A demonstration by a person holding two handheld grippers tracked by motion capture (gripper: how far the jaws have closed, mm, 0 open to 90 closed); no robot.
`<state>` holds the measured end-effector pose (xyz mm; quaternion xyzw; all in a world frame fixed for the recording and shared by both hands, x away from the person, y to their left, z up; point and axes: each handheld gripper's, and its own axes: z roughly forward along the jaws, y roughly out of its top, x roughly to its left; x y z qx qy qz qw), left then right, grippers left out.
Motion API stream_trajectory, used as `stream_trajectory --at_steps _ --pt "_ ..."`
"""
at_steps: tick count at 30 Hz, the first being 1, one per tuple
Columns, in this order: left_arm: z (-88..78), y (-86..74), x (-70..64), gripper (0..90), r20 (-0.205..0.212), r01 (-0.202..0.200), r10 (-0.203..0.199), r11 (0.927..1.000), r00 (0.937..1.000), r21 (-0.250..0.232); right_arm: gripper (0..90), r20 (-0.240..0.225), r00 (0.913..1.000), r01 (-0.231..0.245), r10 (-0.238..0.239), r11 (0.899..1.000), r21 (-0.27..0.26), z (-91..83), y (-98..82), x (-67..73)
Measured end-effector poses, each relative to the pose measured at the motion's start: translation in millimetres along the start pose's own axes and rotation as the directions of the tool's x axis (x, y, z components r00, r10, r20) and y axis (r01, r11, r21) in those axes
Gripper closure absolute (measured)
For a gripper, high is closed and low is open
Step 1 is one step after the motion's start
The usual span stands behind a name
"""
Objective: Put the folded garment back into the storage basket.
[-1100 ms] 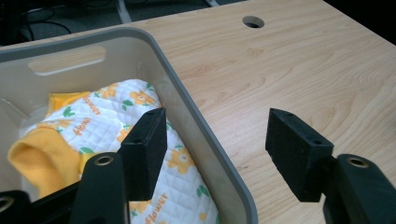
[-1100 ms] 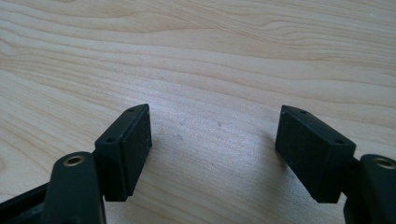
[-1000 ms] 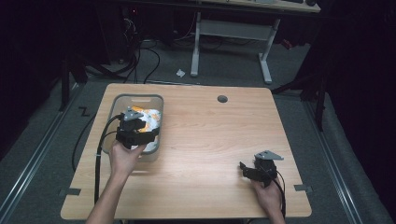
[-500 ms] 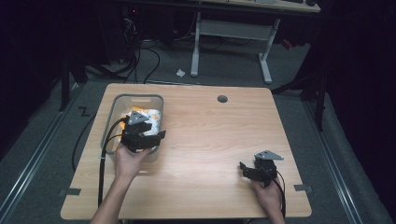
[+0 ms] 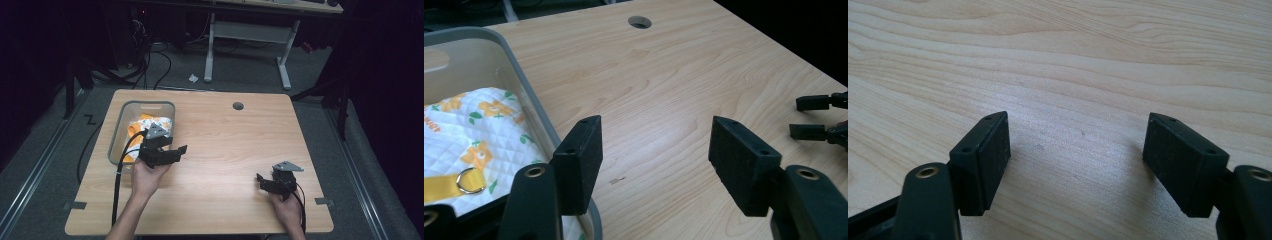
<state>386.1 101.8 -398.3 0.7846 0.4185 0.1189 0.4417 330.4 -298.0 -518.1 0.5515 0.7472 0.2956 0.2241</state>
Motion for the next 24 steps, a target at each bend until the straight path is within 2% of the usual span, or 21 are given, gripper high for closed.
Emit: stream_trajectory --at_steps 13,21,24 --pt "6.6 -4.7 -16.5 38.8 0.054 0.006 -0.005 0.9998 0.9985 -0.018 27.2 0.000 1.0000 0.000 0.000 1.000 0.000 0.0 0.0 0.0" --pt "17.2 -9.4 -28.7 38.8 0.077 -0.012 0.011 0.9999 0.9969 0.006 27.2 0.000 1.0000 0.000 0.000 1.000 0.000 0.0 0.0 0.0" --pt "20.3 -12.4 -31.1 38.9 0.090 -0.004 0.003 1.0000 0.9959 0.007 27.2 0.000 1.0000 0.001 -0.001 1.000 0.000 0.0 0.0 0.0"
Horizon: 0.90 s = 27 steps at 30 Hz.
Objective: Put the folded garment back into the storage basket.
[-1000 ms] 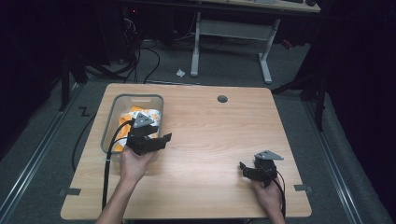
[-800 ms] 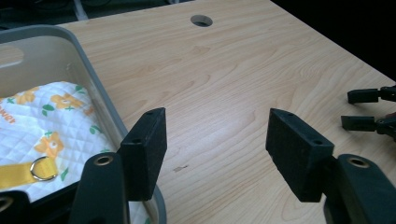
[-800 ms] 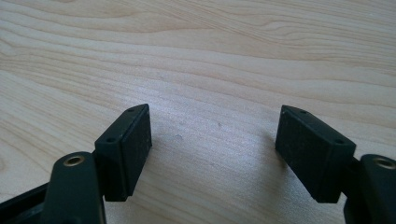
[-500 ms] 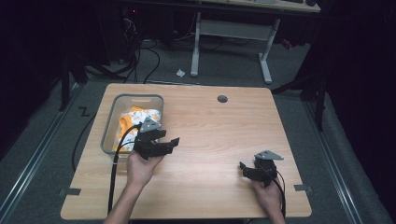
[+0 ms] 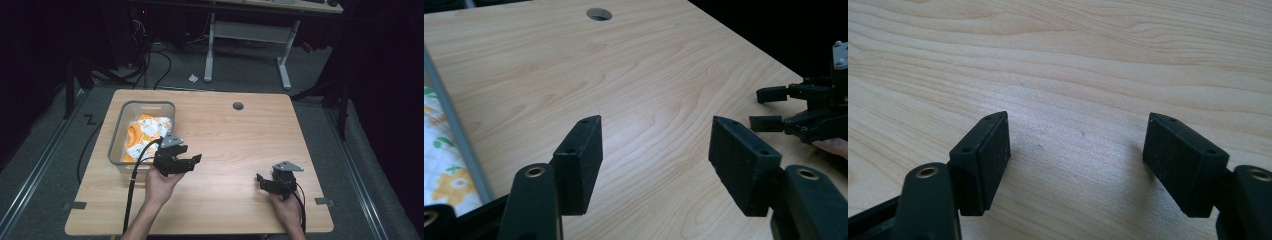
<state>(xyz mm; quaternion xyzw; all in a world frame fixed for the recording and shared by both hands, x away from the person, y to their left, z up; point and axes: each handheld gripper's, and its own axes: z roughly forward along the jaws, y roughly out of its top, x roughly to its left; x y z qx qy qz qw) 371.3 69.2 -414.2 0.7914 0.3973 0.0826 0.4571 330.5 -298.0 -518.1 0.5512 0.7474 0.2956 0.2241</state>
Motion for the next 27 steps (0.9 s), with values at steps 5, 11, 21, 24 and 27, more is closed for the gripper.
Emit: stream_trajectory --at_steps 5,11,21,24,27 --pt "4.7 -3.3 -4.2 38.9 0.012 0.000 0.000 1.0000 0.9999 0.007 27.2 0.000 1.0000 0.000 0.000 1.000 0.000 0.0 0.0 0.0" --pt "9.6 -7.8 -8.5 38.9 0.016 0.003 -0.003 0.9999 0.9999 0.013 27.3 0.000 1.0000 -0.001 0.001 1.000 0.000 0.0 0.0 0.1" --pt "20.5 -17.3 -14.3 39.0 0.024 0.005 -0.006 0.9994 0.9997 0.033 27.2 0.000 1.0000 -0.001 0.001 1.000 0.000 0.0 0.0 0.1" --pt "25.0 -20.4 -16.6 39.0 0.021 -0.007 0.006 0.9990 0.9998 0.044 27.3 0.000 1.0000 -0.001 0.001 1.000 0.000 0.0 0.0 0.1" --pt "28.3 -22.0 -17.8 39.1 0.027 -0.009 0.007 0.9985 0.9996 0.055 27.3 0.000 1.0000 -0.001 0.001 1.000 0.000 -0.1 0.0 0.1"
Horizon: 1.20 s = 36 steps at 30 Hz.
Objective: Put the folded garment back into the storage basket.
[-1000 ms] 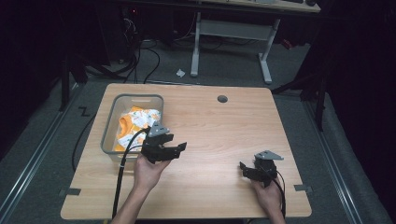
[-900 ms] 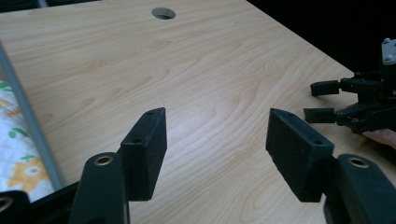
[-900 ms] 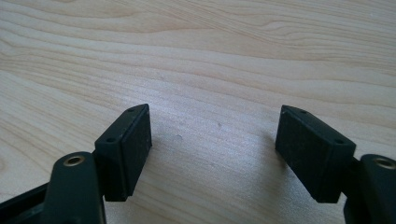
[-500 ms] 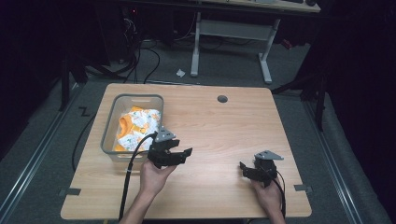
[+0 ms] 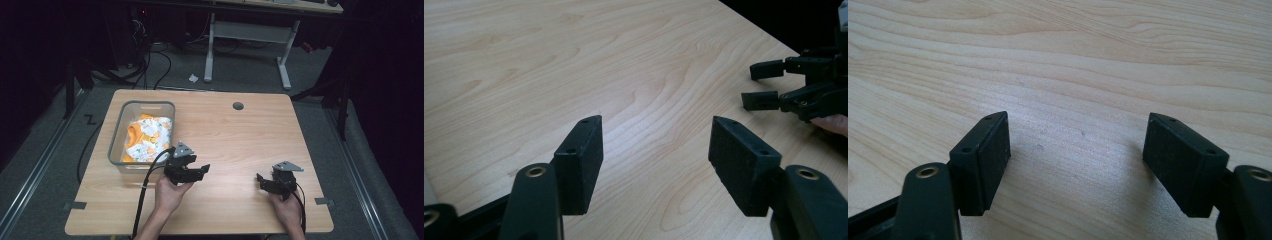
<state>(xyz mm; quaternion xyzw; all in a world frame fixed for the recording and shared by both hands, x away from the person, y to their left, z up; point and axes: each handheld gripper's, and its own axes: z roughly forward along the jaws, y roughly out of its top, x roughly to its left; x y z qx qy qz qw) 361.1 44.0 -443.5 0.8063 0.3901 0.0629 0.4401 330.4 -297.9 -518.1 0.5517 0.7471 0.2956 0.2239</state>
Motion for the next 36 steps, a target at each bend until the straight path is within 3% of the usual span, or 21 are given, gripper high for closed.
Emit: stream_trajectory --at_steps 10,18,24,28,36 --pt "15.1 -8.9 -2.7 39.4 -0.025 -0.011 0.012 0.9996 0.9996 0.027 27.3 0.000 1.0000 0.000 0.000 1.000 0.000 0.0 0.0 0.0" --pt "30.3 -18.6 2.3 39.4 -0.046 0.010 -0.007 0.9986 0.9989 0.053 27.2 0.000 1.0000 0.000 0.000 1.000 0.000 0.0 0.0 0.0" --pt "40.5 -24.1 4.9 39.4 -0.076 0.001 0.005 0.9966 0.9971 0.082 27.3 0.001 1.0000 0.001 -0.001 1.000 0.000 0.0 0.0 -0.1" --pt "48.0 -30.9 10.9 39.4 -0.101 0.026 -0.016 0.9952 0.9948 0.094 27.3 0.000 1.0000 0.001 -0.001 1.000 0.000 0.0 0.0 -0.1" --pt "54.1 -36.2 14.5 39.4 -0.127 0.033 -0.021 0.9946 0.9917 0.098 27.3 0.000 1.0000 0.001 -0.001 1.000 0.000 0.0 -0.1 0.0"
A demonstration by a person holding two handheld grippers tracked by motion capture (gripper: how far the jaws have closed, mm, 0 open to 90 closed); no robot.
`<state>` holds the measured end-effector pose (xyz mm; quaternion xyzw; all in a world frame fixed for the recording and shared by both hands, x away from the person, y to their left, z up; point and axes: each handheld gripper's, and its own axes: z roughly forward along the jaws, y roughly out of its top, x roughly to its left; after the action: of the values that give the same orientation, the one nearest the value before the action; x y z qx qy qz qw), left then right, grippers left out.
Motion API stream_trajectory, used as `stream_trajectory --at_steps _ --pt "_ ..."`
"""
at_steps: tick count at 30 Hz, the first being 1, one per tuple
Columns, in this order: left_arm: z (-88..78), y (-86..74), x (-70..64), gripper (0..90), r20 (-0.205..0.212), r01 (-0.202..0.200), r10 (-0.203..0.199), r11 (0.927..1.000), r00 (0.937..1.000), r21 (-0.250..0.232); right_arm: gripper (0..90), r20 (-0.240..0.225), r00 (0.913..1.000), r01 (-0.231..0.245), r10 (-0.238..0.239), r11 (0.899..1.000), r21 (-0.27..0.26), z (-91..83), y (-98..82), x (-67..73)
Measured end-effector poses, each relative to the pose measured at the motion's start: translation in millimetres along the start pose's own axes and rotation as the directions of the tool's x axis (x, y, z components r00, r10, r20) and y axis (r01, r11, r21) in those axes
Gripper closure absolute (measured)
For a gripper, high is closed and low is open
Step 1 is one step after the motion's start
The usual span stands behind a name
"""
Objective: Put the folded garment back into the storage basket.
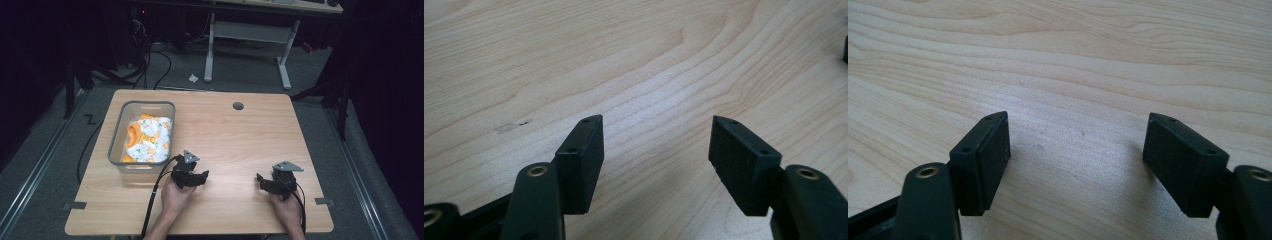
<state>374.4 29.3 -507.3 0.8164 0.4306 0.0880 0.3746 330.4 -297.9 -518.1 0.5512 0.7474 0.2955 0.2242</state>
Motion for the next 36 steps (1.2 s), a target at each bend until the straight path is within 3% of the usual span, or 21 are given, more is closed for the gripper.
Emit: stream_trajectory --at_steps 17,23,24,36 --pt "11.4 -4.7 4.1 38.6 -0.065 -0.006 0.005 0.9999 0.9979 -0.012 27.3 0.000 1.0000 0.000 0.000 1.000 0.000 0.0 0.0 0.0" --pt "13.4 -7.4 4.0 36.5 -0.099 -0.042 0.039 0.9987 0.9943 -0.030 27.2 0.000 1.0000 0.000 0.000 1.000 0.000 0.0 0.0 0.0" --pt "14.9 -9.9 3.7 35.4 -0.123 -0.074 0.068 0.9964 0.9900 -0.042 27.2 0.000 1.0000 0.000 0.000 1.000 0.000 0.0 0.0 0.0" --pt "14.2 -10.8 3.9 30.5 -0.139 -0.057 0.051 0.9977 0.9890 -0.038 27.1 0.001 1.0000 0.000 0.000 1.000 0.000 -0.1 -0.1 0.0"
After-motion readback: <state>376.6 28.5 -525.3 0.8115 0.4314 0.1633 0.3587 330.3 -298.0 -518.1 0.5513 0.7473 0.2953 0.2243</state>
